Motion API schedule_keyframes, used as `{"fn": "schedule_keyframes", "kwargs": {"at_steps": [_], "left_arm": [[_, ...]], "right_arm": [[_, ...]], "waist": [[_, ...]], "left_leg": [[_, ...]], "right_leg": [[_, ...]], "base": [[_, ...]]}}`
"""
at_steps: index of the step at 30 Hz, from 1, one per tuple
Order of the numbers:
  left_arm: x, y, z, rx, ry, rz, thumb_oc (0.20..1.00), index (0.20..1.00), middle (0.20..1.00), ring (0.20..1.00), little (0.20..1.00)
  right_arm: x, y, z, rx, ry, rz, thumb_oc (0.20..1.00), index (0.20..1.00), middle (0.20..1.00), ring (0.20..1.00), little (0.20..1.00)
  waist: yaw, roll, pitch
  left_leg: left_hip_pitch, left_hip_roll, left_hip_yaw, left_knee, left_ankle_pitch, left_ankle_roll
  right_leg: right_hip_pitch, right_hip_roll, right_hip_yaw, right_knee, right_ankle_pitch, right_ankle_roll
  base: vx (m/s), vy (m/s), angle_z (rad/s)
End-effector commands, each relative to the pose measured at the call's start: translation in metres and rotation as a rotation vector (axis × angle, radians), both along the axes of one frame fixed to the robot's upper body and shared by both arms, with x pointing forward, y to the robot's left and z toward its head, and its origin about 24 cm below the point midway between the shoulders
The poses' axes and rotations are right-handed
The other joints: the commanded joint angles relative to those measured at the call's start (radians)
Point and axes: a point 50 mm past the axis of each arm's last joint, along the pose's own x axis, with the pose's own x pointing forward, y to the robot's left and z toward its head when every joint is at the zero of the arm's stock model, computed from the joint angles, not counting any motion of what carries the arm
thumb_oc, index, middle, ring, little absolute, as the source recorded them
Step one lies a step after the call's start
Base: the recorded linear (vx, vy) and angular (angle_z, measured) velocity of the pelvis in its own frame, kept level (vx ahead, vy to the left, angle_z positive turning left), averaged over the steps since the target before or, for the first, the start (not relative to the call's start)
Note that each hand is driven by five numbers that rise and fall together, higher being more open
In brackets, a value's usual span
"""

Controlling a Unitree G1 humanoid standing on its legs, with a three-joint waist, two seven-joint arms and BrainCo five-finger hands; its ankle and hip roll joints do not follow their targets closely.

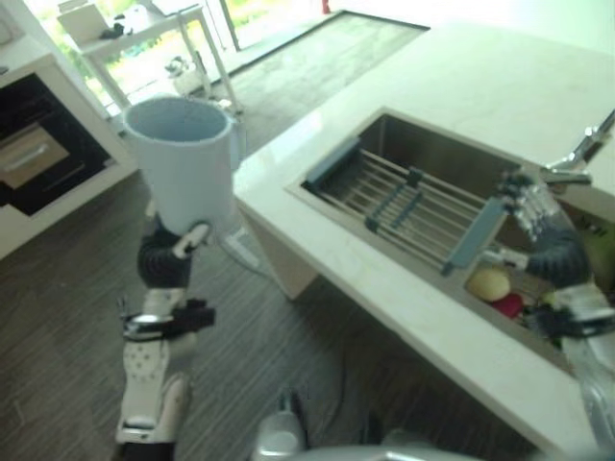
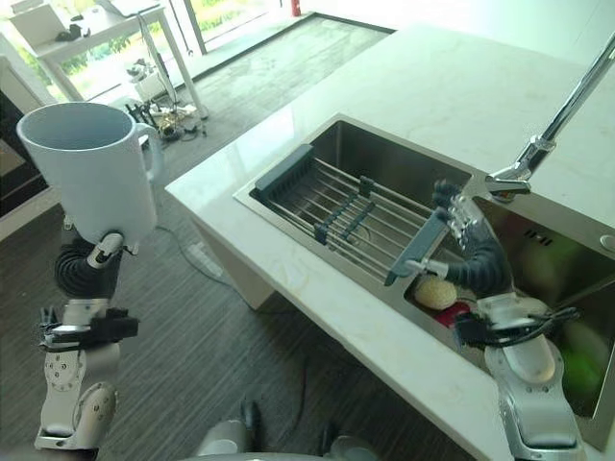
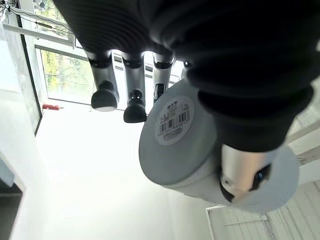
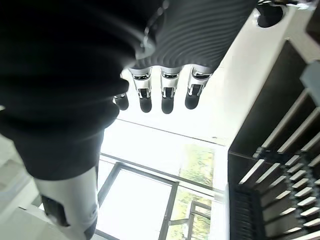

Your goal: Place the dishes in the dishwasher.

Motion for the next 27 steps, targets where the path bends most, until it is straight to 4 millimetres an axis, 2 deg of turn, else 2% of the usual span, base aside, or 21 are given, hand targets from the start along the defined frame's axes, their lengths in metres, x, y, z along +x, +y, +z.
{"fn": "schedule_keyframes", "kwargs": {"at_steps": [1,4,5,7,9,10,11,12,13,15,19,21,27], "left_arm": [[-0.008,0.002,0.022,-0.02,-0.143,-0.023,0.2,0.2,0.2,0.2,0.2],[-0.007,0.001,0.019,-0.045,-0.137,-0.041,0.2,0.2,0.2,0.2,0.2],[-0.007,0.0,0.018,-0.045,-0.139,-0.06,0.2,0.2,0.2,0.2,0.2],[-0.008,0.001,0.019,-0.025,-0.147,-0.071,0.2,0.2,0.2,0.2,0.2],[-0.005,0.001,0.023,-0.002,-0.148,-0.077,0.2,0.2,0.2,0.2,0.2],[-0.001,0.0,0.028,0.018,-0.151,-0.084,0.2,0.2,0.2,0.2,0.2],[0.002,-0.003,0.032,0.034,-0.154,-0.085,0.2,0.2,0.2,0.2,0.2],[0.007,-0.007,0.034,0.042,-0.154,-0.087,0.2,0.2,0.2,0.2,0.2],[0.013,-0.009,0.029,0.032,-0.137,-0.129,0.2,0.2,0.2,0.2,0.2],[0.012,-0.011,0.027,0.033,-0.134,-0.13,0.2,0.2,0.2,0.2,0.2],[0.008,-0.008,0.026,0.049,-0.128,-0.095,0.2,0.2,0.2,0.2,0.2],[0.006,-0.007,0.026,0.048,-0.129,-0.087,0.2,0.2,0.2,0.2,0.2],[0.007,-0.009,0.024,0.042,-0.105,-0.053,0.2,0.2,0.2,0.2,0.2]], "right_arm": [[0.001,-0.006,-0.002,0.039,-0.037,-0.037,1.0,1.0,1.0,1.0,1.0],[0.002,-0.009,-0.001,0.031,-0.032,-0.051,1.0,1.0,1.0,1.0,1.0],[0.002,-0.011,-0.001,0.027,-0.035,-0.066,1.0,1.0,1.0,1.0,1.0],[0.005,-0.009,0.001,0.027,-0.04,-0.059,1.0,1.0,1.0,1.0,1.0],[0.009,-0.003,-0.003,0.05,-0.035,-0.056,1.0,1.0,1.0,1.0,1.0],[0.01,0.002,-0.007,0.08,-0.035,-0.053,1.0,1.0,1.0,1.0,1.0],[0.01,0.007,-0.011,0.09,-0.037,-0.054,1.0,1.0,1.0,1.0,1.0],[0.012,0.011,-0.013,0.102,-0.032,-0.056,1.0,1.0,1.0,1.0,1.0],[0.007,0.001,-0.018,0.114,0.002,-0.088,1.0,1.0,1.0,1.0,1.0],[0.004,-0.003,-0.019,0.114,0.009,-0.088,1.0,1.0,1.0,1.0,1.0],[0.002,-0.003,-0.018,0.124,0.007,-0.05,1.0,1.0,1.0,1.0,1.0],[0.007,0.003,-0.016,0.13,-0.011,-0.035,1.0,1.0,1.0,1.0,1.0],[0.017,0.012,-0.014,0.139,0.007,0.009,1.0,1.0,1.0,1.0,1.0]], "waist": [[-0.032,0.007,-0.086],[-0.037,0.021,-0.099],[-0.036,0.028,-0.103],[-0.028,0.039,-0.108],[-0.016,0.04,-0.107],[-0.004,0.035,-0.1],[0.006,0.032,-0.093],[0.002,0.03,-0.09],[-0.047,0.03,-0.096],[-0.049,0.018,-0.098],[-0.026,-0.002,-0.093],[-0.017,0.003,-0.085],[-0.002,0.009,-0.114]], "left_leg": [[0.061,0.06,0.059,-0.139,0.044,0.051],[0.102,0.087,0.103,-0.195,0.068,0.025],[0.128,0.073,0.114,-0.26,0.07,0.021],[0.126,0.06,0.097,-0.276,0.058,0.017],[0.117,0.021,0.068,-0.276,0.038,0.03],[0.117,-0.017,0.051,-0.276,0.017,0.049],[0.116,-0.052,0.02,-0.276,-0.01,0.071],[0.103,-0.084,-0.039,-0.276,-0.026,0.103],[0.078,-0.118,-0.131,-0.276,-0.016,0.151],[0.071,-0.131,-0.14,-0.276,-0.013,0.157],[0.071,-0.151,-0.128,-0.276,-0.014,0.163],[0.081,-0.149,-0.142,-0.276,-0.011,0.16],[0.09,-0.156,-0.143,-0.276,-0.013,0.154]], "right_leg": [[-0.004,-0.038,-0.004,-0.068,0.041,0.141],[-0.001,-0.065,-0.078,-0.068,0.049,0.152],[0.003,-0.082,-0.111,-0.067,0.057,0.169],[-0.005,-0.109,-0.129,-0.061,0.077,0.195],[-0.018,-0.168,-0.154,-0.045,0.119,0.245],[-0.035,-0.225,-0.182,-0.002,0.145,0.261],[-0.054,-0.263,-0.179,0.06,0.155,0.261],[-0.09,-0.258,-0.115,0.116,0.133,0.248],[-0.116,-0.097,0.119,0.145,0.03,0.21],[-0.107,-0.056,0.127,0.13,0.016,0.2],[-0.087,-0.043,0.096,0.089,0.035,0.202],[-0.091,-0.035,0.111,0.078,0.044,0.204],[-0.03,-0.01,0.11,-0.04,0.067,0.178]], "base": [[-0.17,0.339,1.42],[-0.15,0.381,1.43],[-0.16,0.539,1.27],[-0.12,0.593,1.38],[-0.03,0.598,1.32],[0.0,0.615,1.2],[0.01,0.675,0.88],[0.2,0.69,1.18],[0.23,0.487,1.23],[0.17,0.169,1.79],[0.05,-0.052,0.19],[0.05,-0.168,0.15],[0.07,-0.158,0.03]]}}
